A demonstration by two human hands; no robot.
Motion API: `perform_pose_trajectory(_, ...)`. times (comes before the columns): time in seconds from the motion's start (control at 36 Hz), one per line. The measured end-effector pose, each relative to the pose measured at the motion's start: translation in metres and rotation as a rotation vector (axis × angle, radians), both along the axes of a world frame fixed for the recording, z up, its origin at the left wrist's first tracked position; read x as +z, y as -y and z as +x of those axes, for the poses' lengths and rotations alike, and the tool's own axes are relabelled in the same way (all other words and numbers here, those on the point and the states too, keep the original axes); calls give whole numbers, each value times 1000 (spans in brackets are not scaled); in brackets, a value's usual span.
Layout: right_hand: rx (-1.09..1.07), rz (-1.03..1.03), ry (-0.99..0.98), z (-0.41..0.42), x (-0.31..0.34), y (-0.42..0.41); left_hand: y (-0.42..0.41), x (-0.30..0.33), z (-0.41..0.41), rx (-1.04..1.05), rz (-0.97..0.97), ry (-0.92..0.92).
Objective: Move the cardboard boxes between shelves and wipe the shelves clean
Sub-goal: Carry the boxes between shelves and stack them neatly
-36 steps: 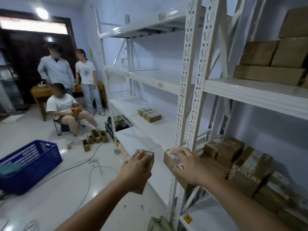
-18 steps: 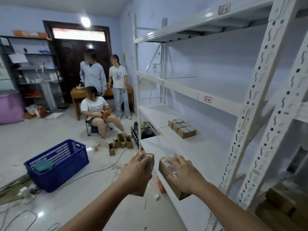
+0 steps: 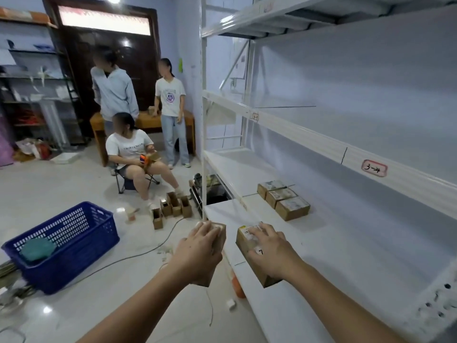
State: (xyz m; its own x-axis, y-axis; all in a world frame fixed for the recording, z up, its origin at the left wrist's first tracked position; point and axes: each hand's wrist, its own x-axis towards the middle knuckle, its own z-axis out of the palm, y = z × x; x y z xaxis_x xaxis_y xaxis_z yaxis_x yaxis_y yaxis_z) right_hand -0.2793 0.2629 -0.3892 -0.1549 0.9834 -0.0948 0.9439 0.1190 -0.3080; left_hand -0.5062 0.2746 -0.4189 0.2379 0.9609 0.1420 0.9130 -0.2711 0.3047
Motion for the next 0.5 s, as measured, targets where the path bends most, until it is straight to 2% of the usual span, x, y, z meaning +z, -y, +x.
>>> perform_pose_trajectory(0.25,-162,-13,-11,-26,-19,-128,-150,-3,-16,-139,-46,-13)
perform_pose_trajectory(0.5,-352,35,-83,-11,-27,-206,-269,-15,7,-319,-94,-17)
